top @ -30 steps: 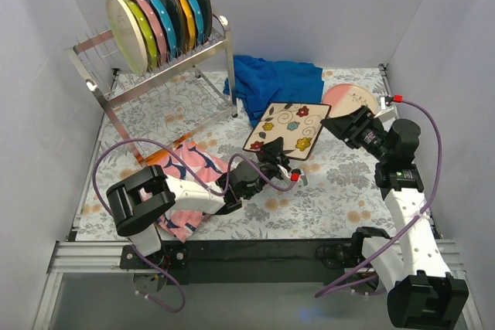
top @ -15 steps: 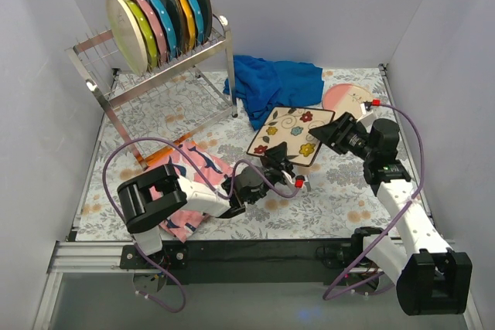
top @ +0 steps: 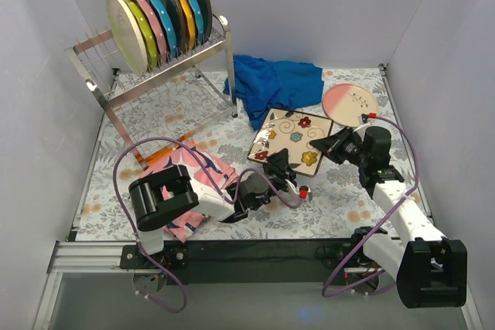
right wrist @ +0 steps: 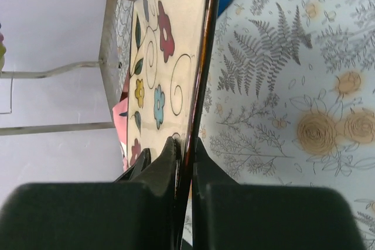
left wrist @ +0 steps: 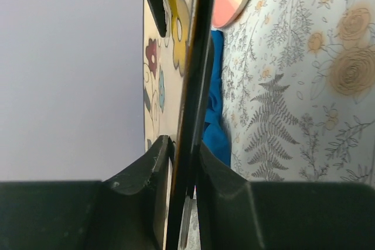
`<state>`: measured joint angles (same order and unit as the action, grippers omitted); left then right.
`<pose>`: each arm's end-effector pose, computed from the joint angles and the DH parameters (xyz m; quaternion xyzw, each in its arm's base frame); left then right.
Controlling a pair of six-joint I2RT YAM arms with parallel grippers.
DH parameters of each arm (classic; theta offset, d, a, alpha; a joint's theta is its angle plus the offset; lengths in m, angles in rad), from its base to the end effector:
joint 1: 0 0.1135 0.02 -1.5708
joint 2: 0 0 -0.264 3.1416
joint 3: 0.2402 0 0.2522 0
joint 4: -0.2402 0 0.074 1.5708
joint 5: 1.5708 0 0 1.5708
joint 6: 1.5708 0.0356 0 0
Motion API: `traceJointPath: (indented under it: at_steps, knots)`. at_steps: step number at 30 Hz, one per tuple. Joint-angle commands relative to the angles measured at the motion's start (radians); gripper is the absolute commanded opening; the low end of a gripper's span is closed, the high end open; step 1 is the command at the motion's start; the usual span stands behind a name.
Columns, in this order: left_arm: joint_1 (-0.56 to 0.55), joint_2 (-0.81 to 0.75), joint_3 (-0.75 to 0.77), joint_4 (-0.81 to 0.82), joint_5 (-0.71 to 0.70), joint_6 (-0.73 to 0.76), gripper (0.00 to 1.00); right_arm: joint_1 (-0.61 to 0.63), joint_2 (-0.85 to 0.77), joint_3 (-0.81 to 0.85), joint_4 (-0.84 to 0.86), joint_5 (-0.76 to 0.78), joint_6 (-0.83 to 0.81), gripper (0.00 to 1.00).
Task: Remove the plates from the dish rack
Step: Unload the plate from the dish rack.
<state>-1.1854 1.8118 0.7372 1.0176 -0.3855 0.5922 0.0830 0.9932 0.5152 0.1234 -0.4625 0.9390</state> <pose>0.1474 -0.3278 0.1769 0.4710 0.5519 -0.0638 0.6852 0.2182 0.0341 0.2385 0.2125 0.7812 0.4360 0.3931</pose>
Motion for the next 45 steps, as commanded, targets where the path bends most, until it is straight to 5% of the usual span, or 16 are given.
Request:
traceJointPath:
  at_steps: [1,5,7,8,9,10,27,34,40,45]
  knots:
    - [-0.003,-0.048,0.028,0.317,-0.036,-0.008,0.0,0.003,-0.013,-0.044,0.139,-0.021,-0.109,0.01]
    - [-0.013,-0.028,0.024,0.355,-0.082,-0.028,0.09,0.003,-0.031,-0.092,0.223,-0.042,-0.071,0.01]
    - [-0.016,-0.025,0.015,0.357,-0.093,-0.049,0.23,0.003,-0.039,-0.095,0.237,-0.044,-0.054,0.01]
    - [-0.019,-0.025,0.01,0.36,-0.096,-0.077,0.31,0.003,-0.044,-0.101,0.26,-0.047,-0.046,0.01]
    - [-0.022,-0.025,0.002,0.358,-0.099,-0.094,0.54,0.003,-0.05,-0.104,0.274,-0.048,-0.04,0.01]
    - [-0.025,-0.031,-0.001,0.348,-0.099,-0.11,0.63,0.001,-0.051,-0.107,0.283,-0.05,-0.029,0.01]
    - [-0.095,-0.203,-0.148,-0.085,0.02,-0.755,0.66,-0.126,0.031,-0.078,0.389,-0.125,-0.028,0.01]
    - [-0.085,-0.394,-0.165,-0.24,0.094,-1.058,0.66,-0.186,0.051,-0.104,0.41,-0.145,-0.048,0.01]
    - [0.022,-0.56,-0.2,-0.359,0.253,-1.417,0.66,-0.2,0.044,-0.13,0.424,-0.105,-0.039,0.01]
    - [0.165,-0.647,-0.314,-0.274,0.301,-1.589,0.67,-0.201,0.041,-0.147,0.455,-0.093,-0.028,0.01]
